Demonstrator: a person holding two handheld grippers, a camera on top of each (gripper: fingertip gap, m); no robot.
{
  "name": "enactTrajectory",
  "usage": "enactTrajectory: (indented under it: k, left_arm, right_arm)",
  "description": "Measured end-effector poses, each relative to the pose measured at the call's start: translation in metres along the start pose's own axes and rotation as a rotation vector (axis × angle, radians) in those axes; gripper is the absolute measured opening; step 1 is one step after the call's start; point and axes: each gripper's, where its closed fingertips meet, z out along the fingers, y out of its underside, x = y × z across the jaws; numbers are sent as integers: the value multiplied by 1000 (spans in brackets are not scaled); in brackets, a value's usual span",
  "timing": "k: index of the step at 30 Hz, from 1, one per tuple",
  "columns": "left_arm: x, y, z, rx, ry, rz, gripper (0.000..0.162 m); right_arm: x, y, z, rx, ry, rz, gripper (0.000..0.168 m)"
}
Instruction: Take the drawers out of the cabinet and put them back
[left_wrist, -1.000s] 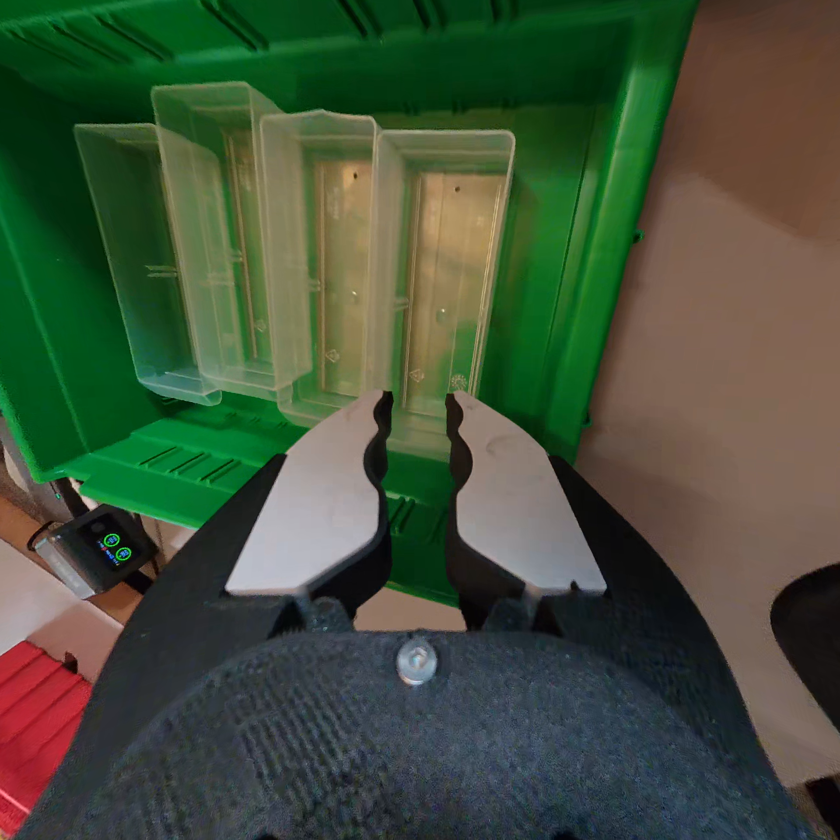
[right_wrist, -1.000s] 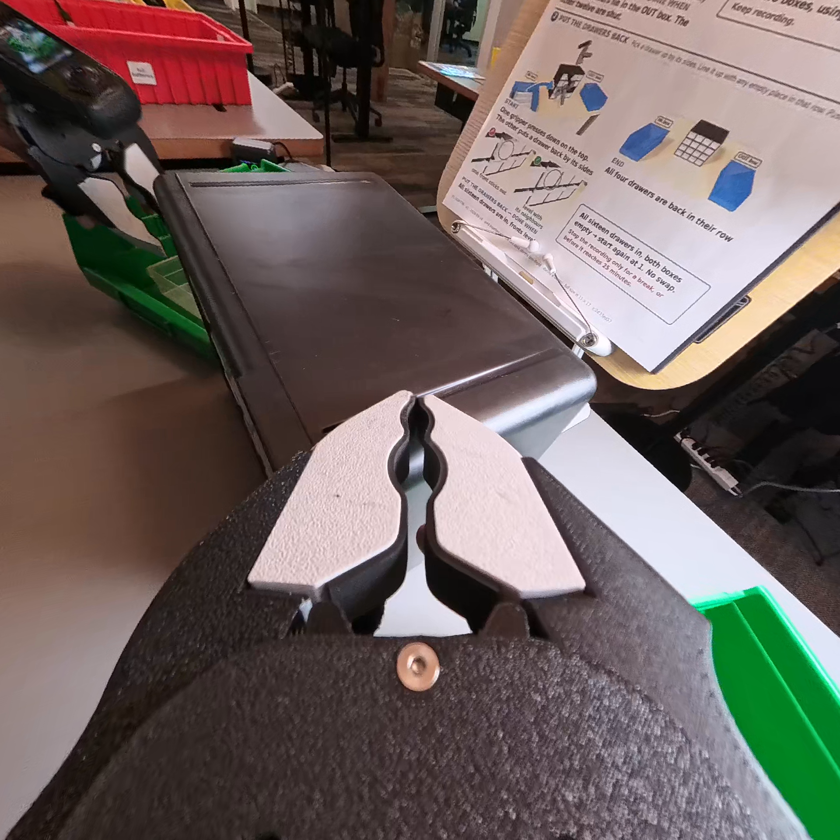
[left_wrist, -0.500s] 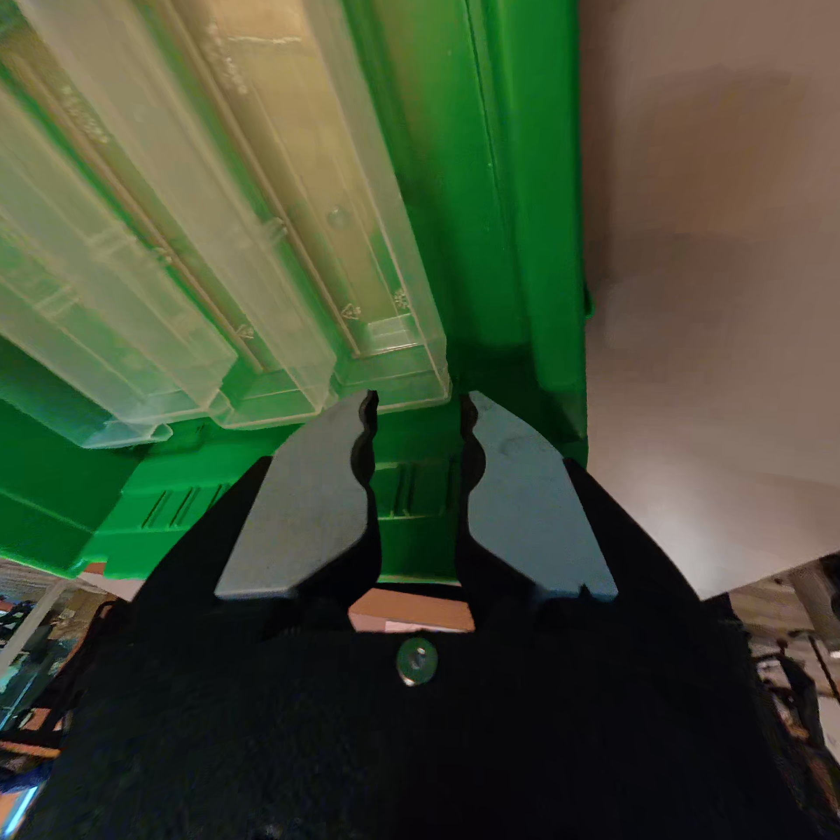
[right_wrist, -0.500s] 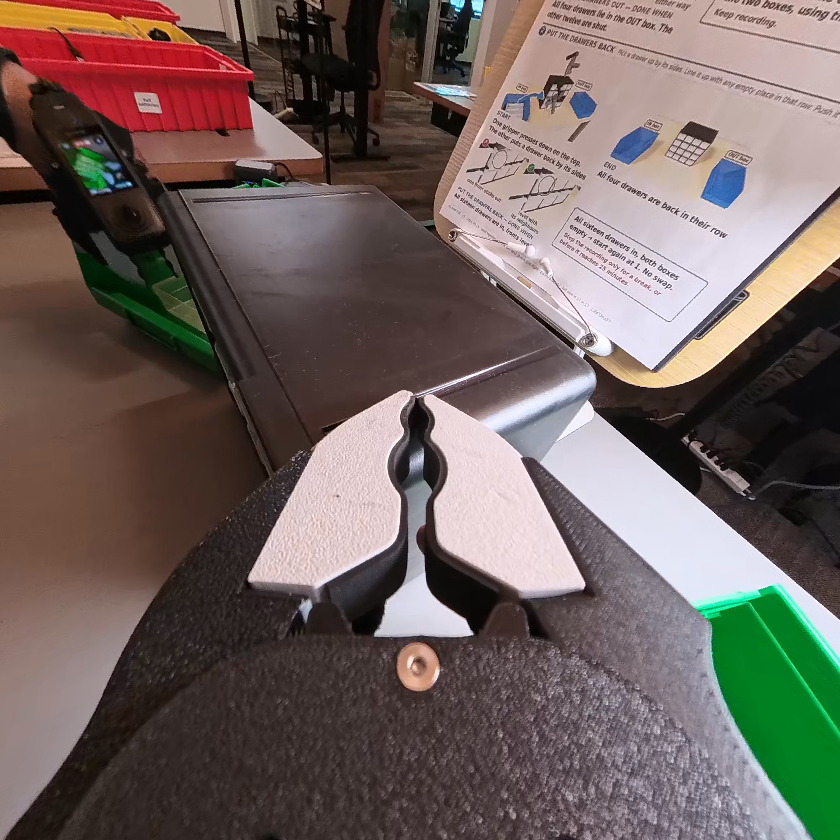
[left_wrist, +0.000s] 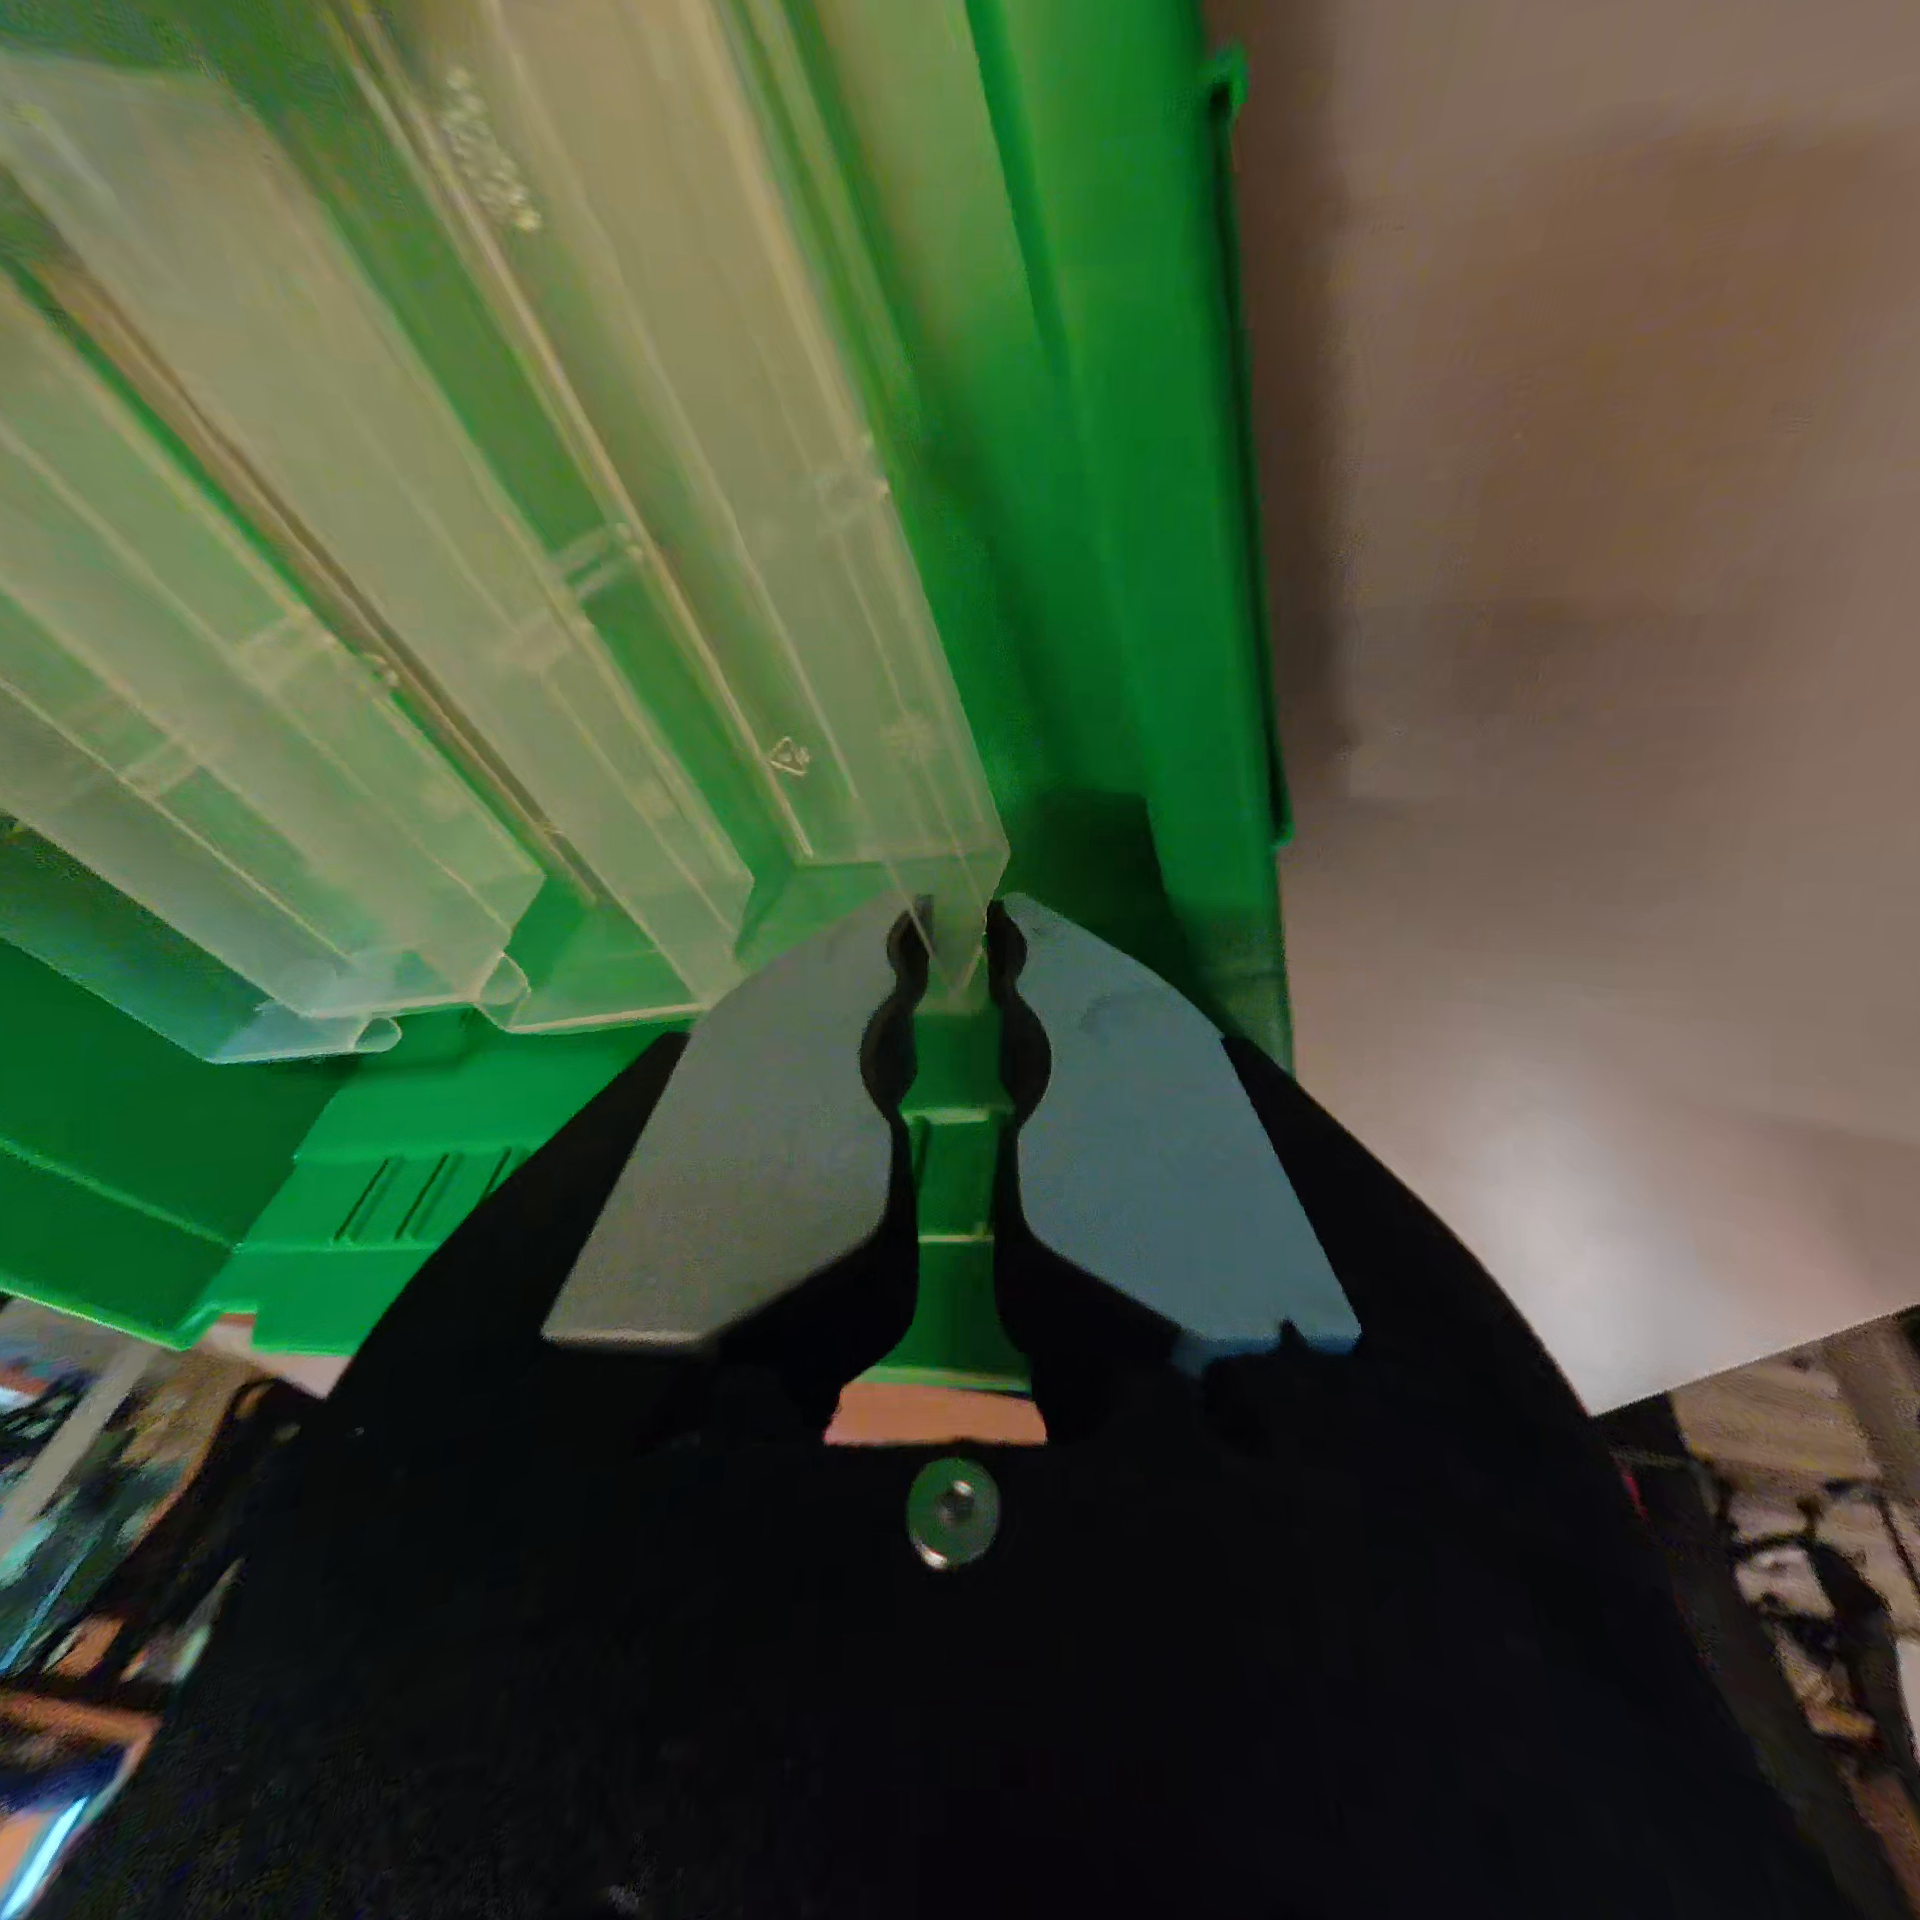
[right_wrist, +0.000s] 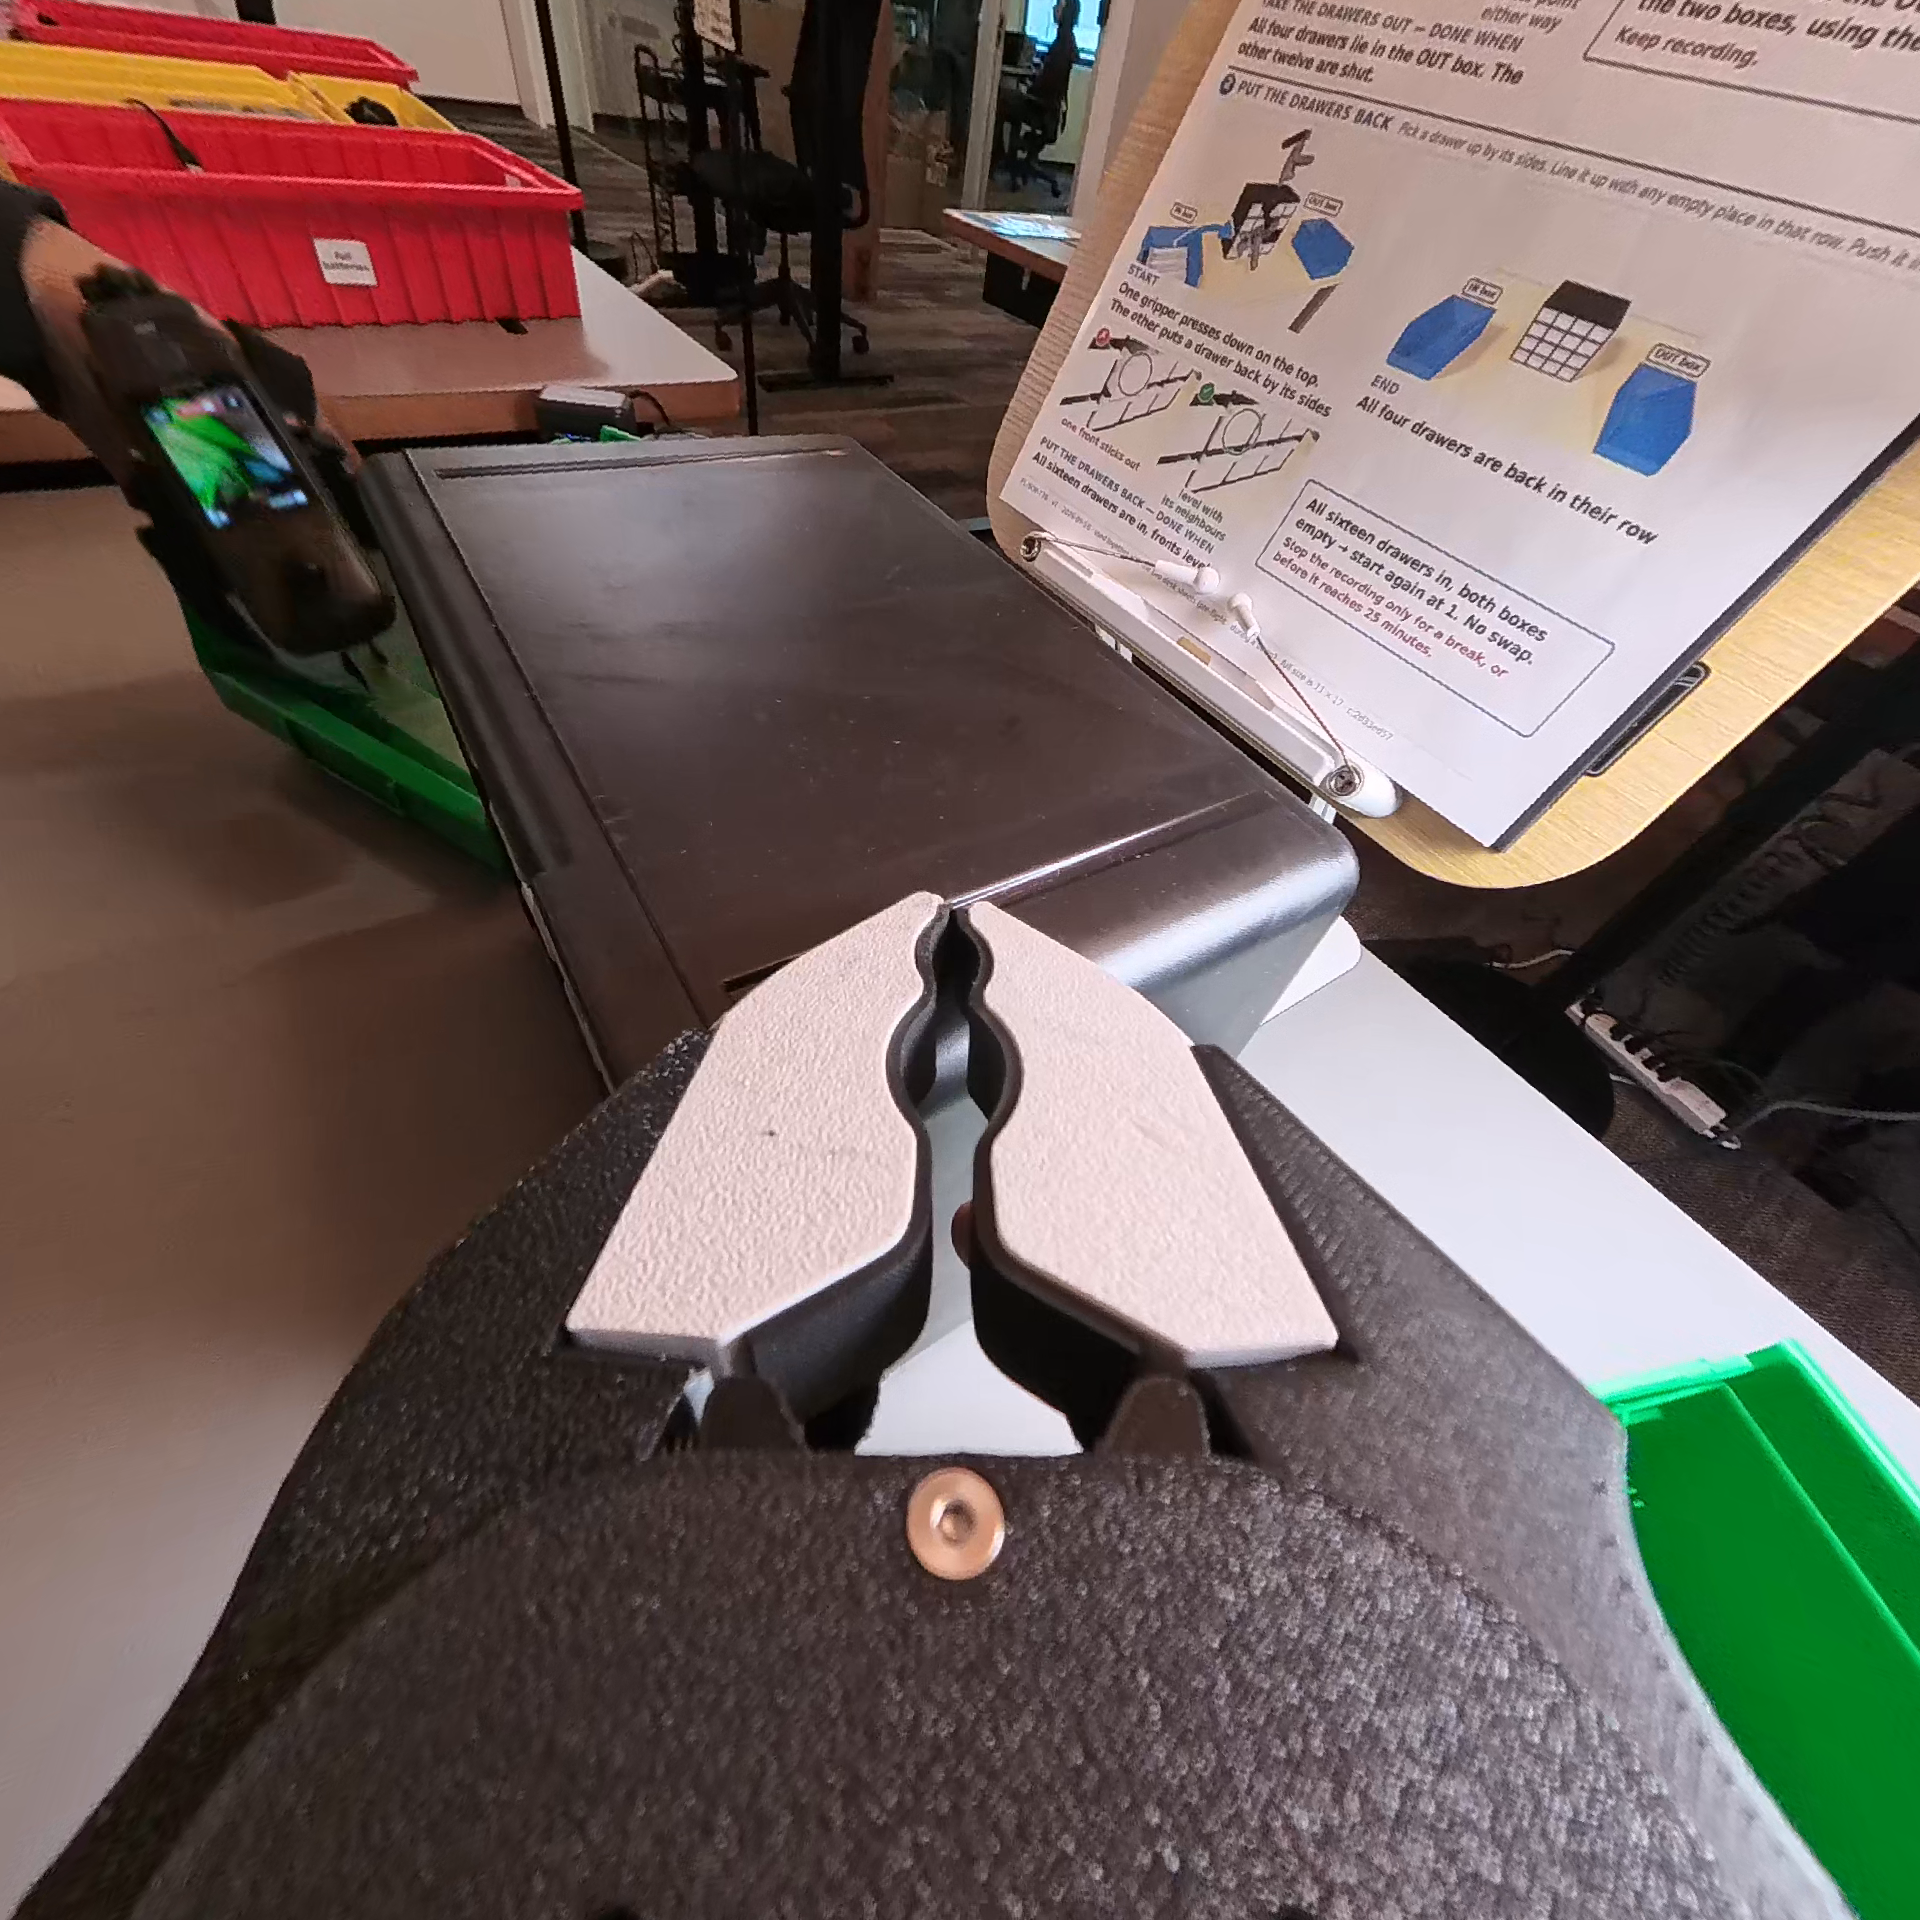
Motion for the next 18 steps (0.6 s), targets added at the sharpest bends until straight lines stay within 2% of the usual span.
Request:
enactTrajectory:
  k: [9,18]
  left_arm:
    - [11,-16,-36,240,108,-132,4]
    - [23,-13,-30,249,167,-203,3]
  right_arm:
    - [1,0,0,13,-6,15,0]
    - [1,0,0,28,-12,36,0]
